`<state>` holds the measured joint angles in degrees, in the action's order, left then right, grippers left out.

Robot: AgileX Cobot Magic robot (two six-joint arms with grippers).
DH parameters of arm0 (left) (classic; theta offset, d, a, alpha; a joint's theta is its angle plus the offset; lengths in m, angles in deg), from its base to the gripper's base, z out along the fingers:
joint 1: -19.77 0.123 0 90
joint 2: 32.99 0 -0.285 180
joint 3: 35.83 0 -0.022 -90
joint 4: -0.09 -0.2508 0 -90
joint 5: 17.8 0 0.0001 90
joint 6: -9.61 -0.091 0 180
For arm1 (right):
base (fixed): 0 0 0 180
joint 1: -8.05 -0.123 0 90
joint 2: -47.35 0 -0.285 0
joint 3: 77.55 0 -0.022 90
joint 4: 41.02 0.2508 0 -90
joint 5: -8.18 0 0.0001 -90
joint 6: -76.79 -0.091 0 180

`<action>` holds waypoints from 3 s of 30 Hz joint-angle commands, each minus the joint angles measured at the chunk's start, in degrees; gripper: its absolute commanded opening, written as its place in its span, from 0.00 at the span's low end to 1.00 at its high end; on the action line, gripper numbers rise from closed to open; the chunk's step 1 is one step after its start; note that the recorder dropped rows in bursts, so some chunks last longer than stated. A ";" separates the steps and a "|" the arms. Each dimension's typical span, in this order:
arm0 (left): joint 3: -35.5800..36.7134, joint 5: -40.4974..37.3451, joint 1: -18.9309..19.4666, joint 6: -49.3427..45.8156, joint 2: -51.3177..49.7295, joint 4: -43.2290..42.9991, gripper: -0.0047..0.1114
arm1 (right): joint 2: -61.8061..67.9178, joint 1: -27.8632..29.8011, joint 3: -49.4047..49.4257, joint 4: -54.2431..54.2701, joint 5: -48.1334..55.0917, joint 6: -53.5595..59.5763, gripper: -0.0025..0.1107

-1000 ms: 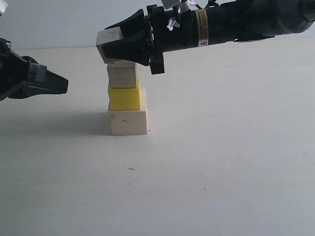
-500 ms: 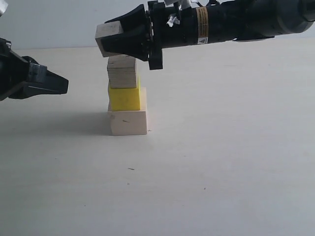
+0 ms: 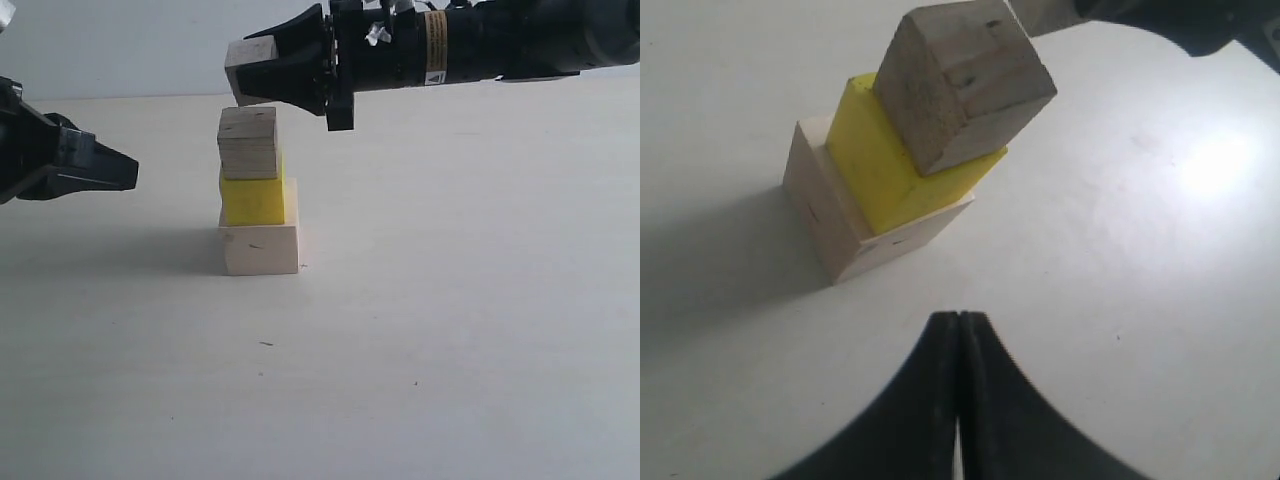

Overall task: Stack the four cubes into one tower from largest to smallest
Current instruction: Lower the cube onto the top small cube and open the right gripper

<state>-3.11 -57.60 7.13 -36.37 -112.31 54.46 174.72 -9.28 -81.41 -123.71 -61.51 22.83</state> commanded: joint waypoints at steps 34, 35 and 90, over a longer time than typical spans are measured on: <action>0.12 1.07 0.09 -0.50 0.46 0.88 0.04 | 1.32 -2.31 0.20 0.53 -0.27 1.09 0.02; 0.12 1.07 0.09 -0.50 0.46 0.88 0.04 | 1.32 -2.51 0.20 0.37 -0.27 1.09 0.02; 0.22 0.96 0.09 -0.50 0.46 0.88 0.04 | 3.19 -2.61 0.20 1.67 -0.27 2.98 0.29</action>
<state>-3.11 -56.69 7.13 -36.60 -112.31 54.56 178.02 -11.70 -81.28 -121.98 -61.57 25.23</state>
